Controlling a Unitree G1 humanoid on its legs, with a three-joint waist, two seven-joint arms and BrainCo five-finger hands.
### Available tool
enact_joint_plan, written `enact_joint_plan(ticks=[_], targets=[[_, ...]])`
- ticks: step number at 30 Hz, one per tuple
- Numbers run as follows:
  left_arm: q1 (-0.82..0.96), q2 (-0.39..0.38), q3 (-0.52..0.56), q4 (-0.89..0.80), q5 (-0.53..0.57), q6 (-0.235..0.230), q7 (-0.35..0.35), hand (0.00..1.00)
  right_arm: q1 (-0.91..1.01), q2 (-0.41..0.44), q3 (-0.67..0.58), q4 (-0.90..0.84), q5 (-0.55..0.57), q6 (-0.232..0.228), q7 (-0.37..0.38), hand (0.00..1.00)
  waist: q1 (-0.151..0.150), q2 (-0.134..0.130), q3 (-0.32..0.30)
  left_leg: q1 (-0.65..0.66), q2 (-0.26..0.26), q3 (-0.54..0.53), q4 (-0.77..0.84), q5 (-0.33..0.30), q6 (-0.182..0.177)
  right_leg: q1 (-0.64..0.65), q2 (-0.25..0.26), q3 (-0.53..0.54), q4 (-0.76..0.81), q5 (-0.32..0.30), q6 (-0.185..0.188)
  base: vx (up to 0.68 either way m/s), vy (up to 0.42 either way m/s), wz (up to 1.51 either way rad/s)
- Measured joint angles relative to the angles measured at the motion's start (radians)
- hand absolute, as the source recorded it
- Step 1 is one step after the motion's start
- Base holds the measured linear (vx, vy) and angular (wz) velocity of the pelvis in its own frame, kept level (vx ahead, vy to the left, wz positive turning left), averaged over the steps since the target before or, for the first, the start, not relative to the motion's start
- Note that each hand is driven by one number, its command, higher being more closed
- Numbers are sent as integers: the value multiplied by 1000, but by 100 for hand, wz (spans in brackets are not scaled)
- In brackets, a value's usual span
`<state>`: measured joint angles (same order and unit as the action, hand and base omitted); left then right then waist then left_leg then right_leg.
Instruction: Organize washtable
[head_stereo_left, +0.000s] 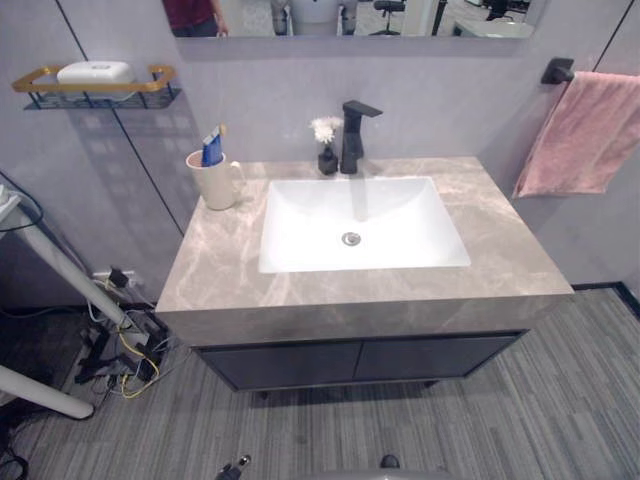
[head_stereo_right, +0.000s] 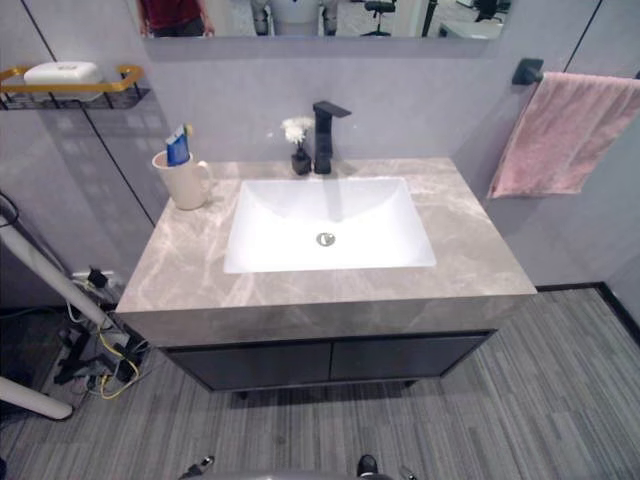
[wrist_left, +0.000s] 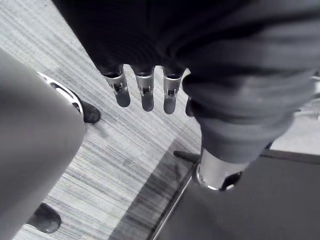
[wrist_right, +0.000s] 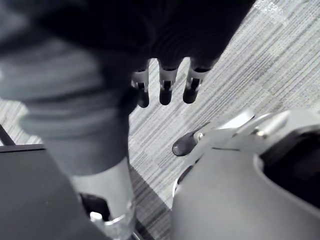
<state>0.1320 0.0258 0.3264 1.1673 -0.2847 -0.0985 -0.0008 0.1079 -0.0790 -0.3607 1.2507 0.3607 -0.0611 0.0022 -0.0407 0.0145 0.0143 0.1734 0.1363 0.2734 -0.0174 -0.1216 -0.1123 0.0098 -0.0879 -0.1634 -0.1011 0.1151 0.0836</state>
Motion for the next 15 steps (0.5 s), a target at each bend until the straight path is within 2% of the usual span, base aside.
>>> enact_joint_plan(ticks=[7, 15], targets=[[-25, 14, -99, 10, 22, -8, 1, 0, -1, -7, 31, 0, -2, -1, -1, 0, -1, -2, 4, 0, 0, 0, -1, -1, 0, 0, 1, 0, 2, -1, 1, 0, 0, 0], [-29, 29, -124, 10, 23, -22, 1, 0, 2, -13, 54, -4, -10, -5, -1, 0, -8, -15, 40, 12, -3, 40, 9, -9, 1, -9, 4, 44, 9, 6, 7, -17, 0, -16]])
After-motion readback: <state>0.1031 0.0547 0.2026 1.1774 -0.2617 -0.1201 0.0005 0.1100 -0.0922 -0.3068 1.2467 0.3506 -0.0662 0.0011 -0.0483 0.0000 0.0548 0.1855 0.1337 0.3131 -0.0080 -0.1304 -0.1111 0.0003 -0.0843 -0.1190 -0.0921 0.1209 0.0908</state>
